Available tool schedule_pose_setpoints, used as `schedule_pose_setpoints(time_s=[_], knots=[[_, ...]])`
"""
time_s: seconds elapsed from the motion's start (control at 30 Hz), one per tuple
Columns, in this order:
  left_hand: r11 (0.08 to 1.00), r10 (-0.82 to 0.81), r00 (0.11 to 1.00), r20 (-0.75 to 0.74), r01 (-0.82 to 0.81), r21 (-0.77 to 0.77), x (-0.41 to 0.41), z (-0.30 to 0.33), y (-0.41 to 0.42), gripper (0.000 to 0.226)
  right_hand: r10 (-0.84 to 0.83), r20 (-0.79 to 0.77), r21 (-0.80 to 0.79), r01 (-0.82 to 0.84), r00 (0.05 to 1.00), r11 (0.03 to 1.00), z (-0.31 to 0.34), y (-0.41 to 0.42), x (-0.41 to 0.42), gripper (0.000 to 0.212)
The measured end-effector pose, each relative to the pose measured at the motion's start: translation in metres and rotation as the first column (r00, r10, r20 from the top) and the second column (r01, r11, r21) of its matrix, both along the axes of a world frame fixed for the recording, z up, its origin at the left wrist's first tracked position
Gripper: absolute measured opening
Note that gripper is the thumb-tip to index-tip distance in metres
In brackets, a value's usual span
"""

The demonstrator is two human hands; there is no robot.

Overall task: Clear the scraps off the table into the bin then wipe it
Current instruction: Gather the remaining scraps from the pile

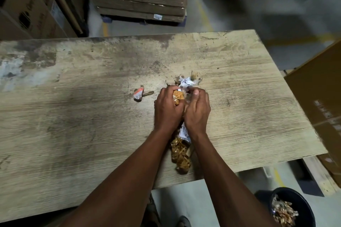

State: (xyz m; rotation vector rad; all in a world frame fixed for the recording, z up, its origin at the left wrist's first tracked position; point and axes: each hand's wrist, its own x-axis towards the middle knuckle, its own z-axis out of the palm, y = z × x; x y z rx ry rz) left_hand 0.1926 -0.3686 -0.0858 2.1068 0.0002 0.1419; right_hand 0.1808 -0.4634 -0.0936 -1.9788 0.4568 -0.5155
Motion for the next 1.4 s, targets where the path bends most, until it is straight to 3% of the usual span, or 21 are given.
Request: schedule_pose_setpoints(time_s=[0.27, 0.37, 0.47, 0.57, 0.67, 0.9, 1.13, 1.23, 1.4], knots=[[0.973, 0.120, 0.989, -0.085, -0.134, -0.188, 0.013, 0.014, 0.013, 0.020, 0.094, -0.096, -0.222, -0.114, 0.991, 0.968, 0.013, -0.002, -0.006, 0.053], [0.960, 0.096, 0.984, -0.148, -0.131, -0.248, 0.020, 0.022, 0.018, 0.015, 0.051, -0.026, -0.165, -0.055, 0.998, 0.985, 0.029, -0.003, -0.005, 0.046], [0.968, 0.010, 0.992, -0.129, -0.042, -0.248, 0.025, 0.030, 0.021, 0.011, 0.168, 0.037, -0.136, -0.162, 0.985, 0.977, 0.049, 0.002, 0.001, 0.049], [0.963, -0.064, 0.991, -0.120, 0.030, -0.267, 0.027, 0.043, 0.020, 0.010, 0.299, -0.043, -0.148, -0.302, 0.953, 0.942, 0.057, 0.006, 0.015, 0.065], [0.952, -0.060, 0.992, -0.112, 0.023, -0.307, 0.032, 0.053, 0.020, 0.009, 0.337, -0.155, -0.032, -0.345, 0.929, 0.938, 0.061, 0.002, 0.023, 0.079], [0.935, -0.002, 0.996, -0.093, -0.031, -0.354, 0.035, 0.057, 0.015, 0.010, 0.207, -0.097, 0.189, -0.186, 0.974, 0.964, 0.060, 0.019, 0.020, 0.058], [0.878, 0.047, 0.988, -0.147, -0.111, -0.466, 0.039, 0.062, 0.007, 0.010, 0.099, -0.105, 0.453, -0.041, 0.990, 0.891, 0.058, 0.036, 0.025, 0.036], [0.846, -0.015, 0.986, -0.165, -0.076, -0.528, 0.035, 0.070, 0.004, 0.027, 0.053, -0.087, 0.462, -0.007, 0.995, 0.887, 0.056, 0.035, 0.031, 0.034], [0.844, -0.006, 0.996, -0.087, -0.042, -0.535, 0.032, 0.069, -0.001, 0.025, 0.009, -0.101, 0.472, 0.039, 0.995, 0.881, 0.060, 0.031, 0.040, 0.044]])
